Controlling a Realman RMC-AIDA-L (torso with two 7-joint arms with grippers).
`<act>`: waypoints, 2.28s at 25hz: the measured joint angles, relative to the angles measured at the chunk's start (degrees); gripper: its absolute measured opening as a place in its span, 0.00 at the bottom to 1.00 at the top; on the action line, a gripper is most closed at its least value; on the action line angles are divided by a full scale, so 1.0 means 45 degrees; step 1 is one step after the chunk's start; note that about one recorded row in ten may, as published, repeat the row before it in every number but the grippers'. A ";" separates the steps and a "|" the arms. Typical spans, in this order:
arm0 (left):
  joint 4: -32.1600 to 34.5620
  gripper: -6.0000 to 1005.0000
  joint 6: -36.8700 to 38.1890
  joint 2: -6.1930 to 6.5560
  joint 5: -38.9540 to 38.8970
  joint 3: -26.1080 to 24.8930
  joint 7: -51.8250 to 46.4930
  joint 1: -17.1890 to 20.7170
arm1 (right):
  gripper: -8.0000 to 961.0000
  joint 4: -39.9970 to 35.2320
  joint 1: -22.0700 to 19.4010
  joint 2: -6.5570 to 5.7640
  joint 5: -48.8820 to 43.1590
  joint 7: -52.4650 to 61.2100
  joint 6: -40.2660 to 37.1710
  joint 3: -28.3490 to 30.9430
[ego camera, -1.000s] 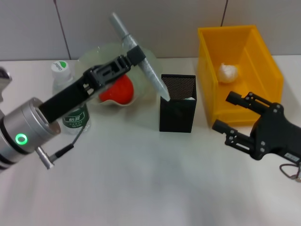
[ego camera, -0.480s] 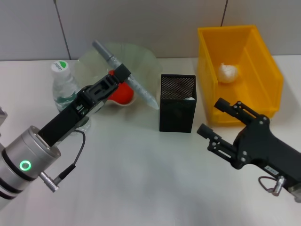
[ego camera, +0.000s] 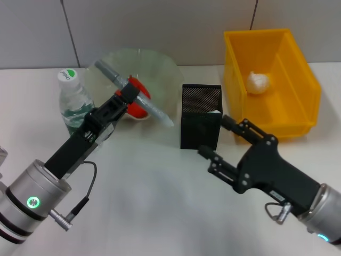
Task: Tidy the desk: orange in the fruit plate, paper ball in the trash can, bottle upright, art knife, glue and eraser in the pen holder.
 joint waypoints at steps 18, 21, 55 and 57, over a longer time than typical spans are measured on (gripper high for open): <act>-0.1466 0.15 -0.0547 0.0000 0.0043 -0.0599 0.0463 0.0126 | 0.65 0.1549 0.1179 -0.0001 -0.0104 -0.1585 0.1342 0.0367; -0.1501 0.15 -0.0676 0.0001 0.0709 -0.1136 0.0499 0.0122 | 0.65 0.1702 0.1463 0.0000 -0.0123 -0.1605 0.1636 0.0406; -0.1629 0.15 -0.1312 0.0000 0.3330 -0.3696 0.0384 0.0636 | 0.38 0.2299 0.2135 0.0001 -0.0292 -0.2471 0.2122 0.0504; -0.1632 0.15 -0.1319 0.0000 0.3328 -0.3698 0.0384 0.0634 | 0.38 0.2319 0.2136 0.0001 -0.0296 -0.2551 0.2121 0.0514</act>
